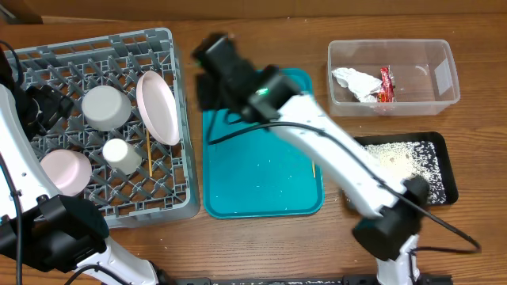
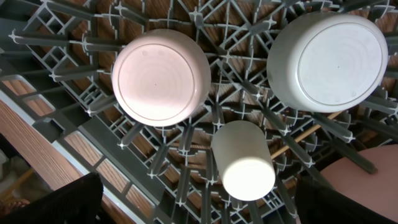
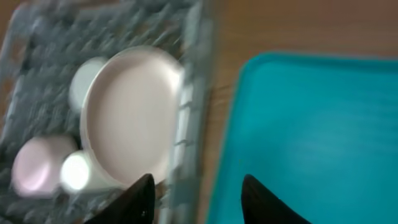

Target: Sort waste into correct bins and load items into the dishwasher

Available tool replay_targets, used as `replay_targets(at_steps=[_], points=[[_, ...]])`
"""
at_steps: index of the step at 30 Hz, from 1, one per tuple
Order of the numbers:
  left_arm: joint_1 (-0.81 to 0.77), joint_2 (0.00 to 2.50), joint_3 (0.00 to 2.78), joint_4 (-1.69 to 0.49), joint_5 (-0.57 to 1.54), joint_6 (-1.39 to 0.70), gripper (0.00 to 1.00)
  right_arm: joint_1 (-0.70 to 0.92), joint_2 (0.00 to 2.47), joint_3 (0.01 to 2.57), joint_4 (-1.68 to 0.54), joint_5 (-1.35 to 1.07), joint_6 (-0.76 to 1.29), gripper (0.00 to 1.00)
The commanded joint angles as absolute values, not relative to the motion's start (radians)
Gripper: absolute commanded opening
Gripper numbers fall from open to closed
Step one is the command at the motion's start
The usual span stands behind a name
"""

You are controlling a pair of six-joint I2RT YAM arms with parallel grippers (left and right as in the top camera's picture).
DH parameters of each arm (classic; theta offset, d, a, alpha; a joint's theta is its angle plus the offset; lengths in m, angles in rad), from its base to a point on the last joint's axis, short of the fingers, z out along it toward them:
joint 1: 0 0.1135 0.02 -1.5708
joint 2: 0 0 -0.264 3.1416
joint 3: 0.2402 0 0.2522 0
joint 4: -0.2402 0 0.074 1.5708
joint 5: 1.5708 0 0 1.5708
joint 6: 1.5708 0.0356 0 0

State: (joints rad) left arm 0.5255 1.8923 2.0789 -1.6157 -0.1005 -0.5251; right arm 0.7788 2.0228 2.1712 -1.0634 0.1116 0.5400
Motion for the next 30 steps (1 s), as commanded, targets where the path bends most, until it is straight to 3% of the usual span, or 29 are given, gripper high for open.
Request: replay_targets(at_steps=[1, 6, 8, 12, 20, 30], points=[[0.523, 1.884, 2.094, -1.615, -0.1, -0.54, 1.0, 0.699, 1.92, 2.218, -1.192, 0.347, 0.523, 0.51], [0.523, 1.884, 2.094, -1.615, -0.1, -0.539, 1.0, 0.579, 1.94, 2.178, -1.36, 0.328, 0.524, 0.52], [0.523, 1.884, 2.094, -1.615, -0.1, -0.539, 1.0, 0.537, 1.951, 2.135, -1.369, 0.28, 0.523, 0.47], [0.523, 1.884, 2.094, -1.615, -0.1, -0.539, 1.0, 0.487, 1.974, 2.027, -1.323, 0.167, 0.511, 0.34], [0.523, 1.884, 2.094, -1.615, -0.1, -0.539, 1.0, 0.48, 2.061, 1.778, -1.13, 0.148, 0.463, 0.31], [0.523, 1.884, 2.094, -1.615, -0.1, -0.539, 1.0, 0.476, 2.135, 1.718, -1.069, 0.164, 0.463, 0.3]])
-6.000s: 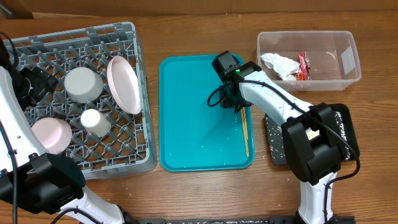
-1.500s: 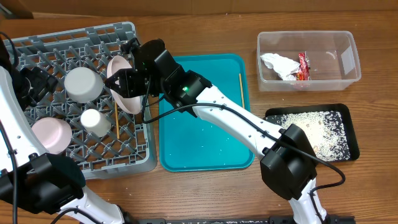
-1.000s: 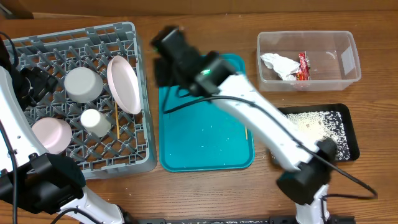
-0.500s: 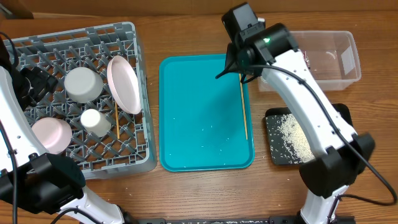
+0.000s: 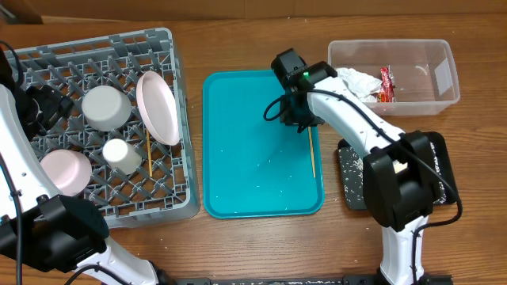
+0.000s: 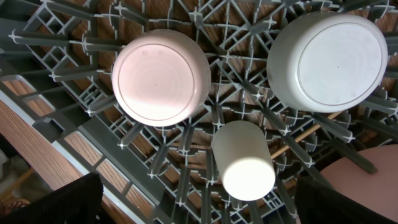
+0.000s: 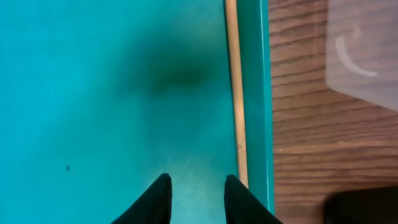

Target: Sort waste into correct bins and load items into the dishwasher

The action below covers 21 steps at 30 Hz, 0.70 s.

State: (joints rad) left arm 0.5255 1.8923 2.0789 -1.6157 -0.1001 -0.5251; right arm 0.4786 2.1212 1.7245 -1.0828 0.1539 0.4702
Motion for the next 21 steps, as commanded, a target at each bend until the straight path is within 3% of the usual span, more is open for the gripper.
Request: replay_targets(at_steps=[1, 21], points=[[0.523, 1.884, 2.094, -1.615, -0.1, -0.539, 1.0, 0.476, 2.139, 1.718, -1.067, 0.164, 0.463, 0.3], [0.523, 1.884, 2.094, -1.615, -0.1, -0.539, 1.0, 0.447, 2.23, 1.714, -1.048, 0.231, 0.405, 0.3]])
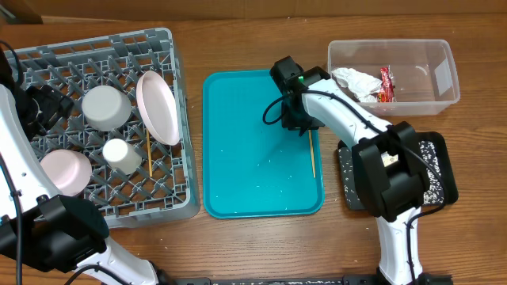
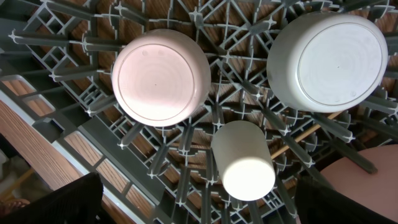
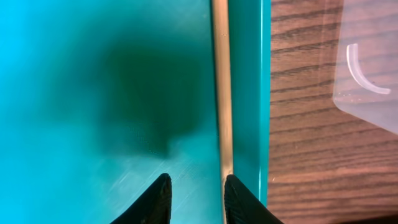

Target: Sort waste into correct bins and load items into the dishwasher

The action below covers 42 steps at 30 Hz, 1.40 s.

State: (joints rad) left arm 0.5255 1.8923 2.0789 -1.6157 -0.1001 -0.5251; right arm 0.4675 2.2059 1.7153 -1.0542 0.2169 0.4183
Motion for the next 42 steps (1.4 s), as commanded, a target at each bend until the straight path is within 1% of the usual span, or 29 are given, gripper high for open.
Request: replay_targets(at_steps=[1, 7, 12, 19, 24, 26, 31, 32, 37, 42], points=[[0.523, 1.884, 2.094, -1.615, -0.1, -0.539, 1.0, 0.446, 2.23, 1.714, -1.048, 0.229, 0.396, 0.3], [0.523, 1.884, 2.094, -1.615, -0.1, -0.539, 1.0, 0.429, 2.23, 1.714, -1.047, 0.215, 0.383, 0.3], [0.523, 1.884, 2.094, -1.615, -0.1, -0.539, 1.0, 0.416, 2.231, 1.714, -1.024, 0.091, 0.325, 0.3], [0.523, 1.884, 2.094, -1.615, -0.1, -0.539, 1.0, 0.416, 2.235, 1.702, -1.02, 0.091, 0.324, 0.3], [0.523, 1.884, 2.094, -1.615, -0.1, -0.54, 1.0, 0.416, 2.235, 1.649, -0.987, 0.092, 0.324, 0.3], [0.523, 1.884, 2.094, -1.615, -0.1, -0.539, 1.0, 0.416, 2.235, 1.626, -0.974, 0.091, 0.325, 0.26], [0.523, 1.884, 2.094, -1.615, -0.1, -0.54, 1.0, 0.417, 2.234, 1.614, -0.975, 0.056, 0.356, 0.06], [0.523, 1.884, 2.094, -1.615, -0.1, -0.539, 1.0, 0.417, 2.234, 1.62, -0.974, 0.037, 0.366, 0.04], [0.523, 1.884, 2.094, -1.615, -0.1, -0.539, 1.0, 0.416, 2.231, 1.686, -1.01, -0.032, 0.371, 0.04], [0.523, 1.884, 2.094, -1.615, -0.1, -0.54, 1.0, 0.416, 2.204, 1.838, -1.11, -0.078, 0.4, 0.04]])
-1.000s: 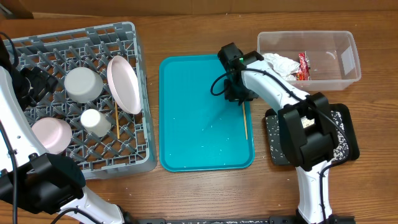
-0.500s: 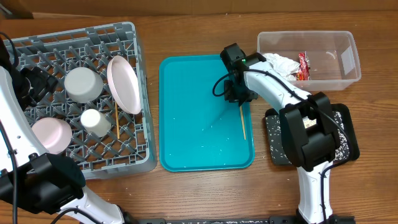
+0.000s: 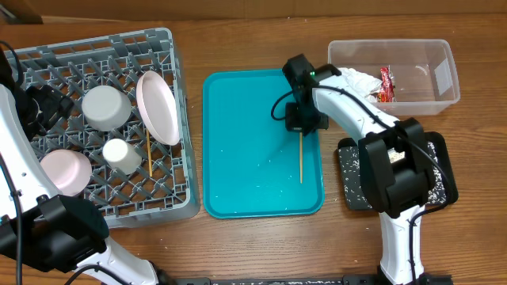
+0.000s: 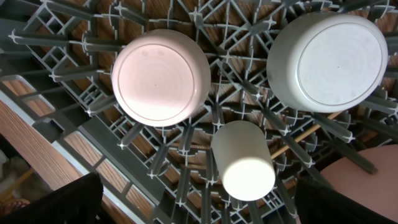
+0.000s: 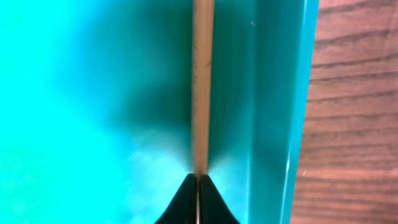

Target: Sort waste into correct bins and load items into the dishwasher

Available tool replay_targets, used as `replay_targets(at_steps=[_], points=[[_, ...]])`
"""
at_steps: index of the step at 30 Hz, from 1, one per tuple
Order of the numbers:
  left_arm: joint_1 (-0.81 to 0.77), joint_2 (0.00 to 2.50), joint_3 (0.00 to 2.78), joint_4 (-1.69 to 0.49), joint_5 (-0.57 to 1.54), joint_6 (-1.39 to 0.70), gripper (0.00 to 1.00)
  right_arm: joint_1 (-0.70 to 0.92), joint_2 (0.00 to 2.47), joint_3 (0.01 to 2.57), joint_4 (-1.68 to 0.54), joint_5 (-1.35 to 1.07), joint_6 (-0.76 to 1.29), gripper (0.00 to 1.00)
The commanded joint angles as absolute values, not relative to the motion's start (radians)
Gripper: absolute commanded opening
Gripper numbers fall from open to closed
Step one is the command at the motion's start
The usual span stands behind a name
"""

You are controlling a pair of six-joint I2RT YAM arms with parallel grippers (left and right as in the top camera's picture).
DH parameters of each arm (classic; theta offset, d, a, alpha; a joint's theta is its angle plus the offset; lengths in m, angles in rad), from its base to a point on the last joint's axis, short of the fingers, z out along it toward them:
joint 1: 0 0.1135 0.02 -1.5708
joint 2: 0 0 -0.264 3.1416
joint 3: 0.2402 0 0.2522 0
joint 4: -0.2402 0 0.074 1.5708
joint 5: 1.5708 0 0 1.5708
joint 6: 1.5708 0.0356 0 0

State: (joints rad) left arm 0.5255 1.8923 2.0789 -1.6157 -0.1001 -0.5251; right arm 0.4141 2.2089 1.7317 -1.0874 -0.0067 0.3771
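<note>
A wooden chopstick [image 3: 301,158] lies lengthwise on the teal tray [image 3: 245,150], near its right rim. My right gripper [image 5: 197,182] is shut on the far end of that chopstick [image 5: 201,81], low over the tray. The grey dish rack [image 3: 47,55] holds a pink bowl [image 4: 160,76], a white bowl [image 4: 336,59], a white cup [image 4: 244,162], a pink plate [image 3: 158,107] on edge, and another chopstick [image 3: 148,154]. Over the rack's left part, my left gripper [image 4: 199,208] hangs open and holds nothing.
At the back right, a clear plastic bin [image 3: 440,87] contains crumpled white paper and a red wrapper. A black tray with white grains [image 3: 436,170] sits to the right of the teal tray, partly under my right arm.
My right gripper was open astride the chopstick by the tray's right rim. Now it is shut on the chopstick's far end, and the stick lies slightly further from the rim.
My right gripper was open near the rack at the tray's far left corner. It then stood open over the chopstick at the tray's right side, then closer to it, and now it pinches the stick. My left arm has stayed still over the rack.
</note>
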Motion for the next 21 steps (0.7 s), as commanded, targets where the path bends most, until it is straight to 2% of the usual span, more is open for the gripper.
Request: replay_targets(at_steps=[1, 6, 9, 11, 16, 21], points=[[0.523, 1.884, 2.094, -1.615, -0.1, -0.539, 1.0, 0.417, 2.194, 1.881, -1.134, -0.102, 0.4, 0.04], [0.523, 1.884, 2.094, -1.615, -0.1, -0.54, 1.0, 0.422, 2.165, 2.09, -1.215, -0.304, 0.391, 0.04], [0.523, 1.884, 2.094, -1.615, -0.1, -0.54, 1.0, 0.426, 2.164, 2.184, -1.249, -0.332, 0.389, 0.04], [0.523, 1.884, 2.094, -1.615, -0.1, -0.54, 1.0, 0.426, 2.164, 2.207, -1.266, -0.273, 0.395, 0.08], [0.523, 1.884, 2.094, -1.615, -0.1, -0.539, 1.0, 0.425, 2.168, 2.162, -1.356, -0.055, 0.397, 0.28], [0.523, 1.884, 2.094, -1.615, -0.1, -0.539, 1.0, 0.425, 2.168, 2.037, -1.362, 0.036, 0.396, 0.3]])
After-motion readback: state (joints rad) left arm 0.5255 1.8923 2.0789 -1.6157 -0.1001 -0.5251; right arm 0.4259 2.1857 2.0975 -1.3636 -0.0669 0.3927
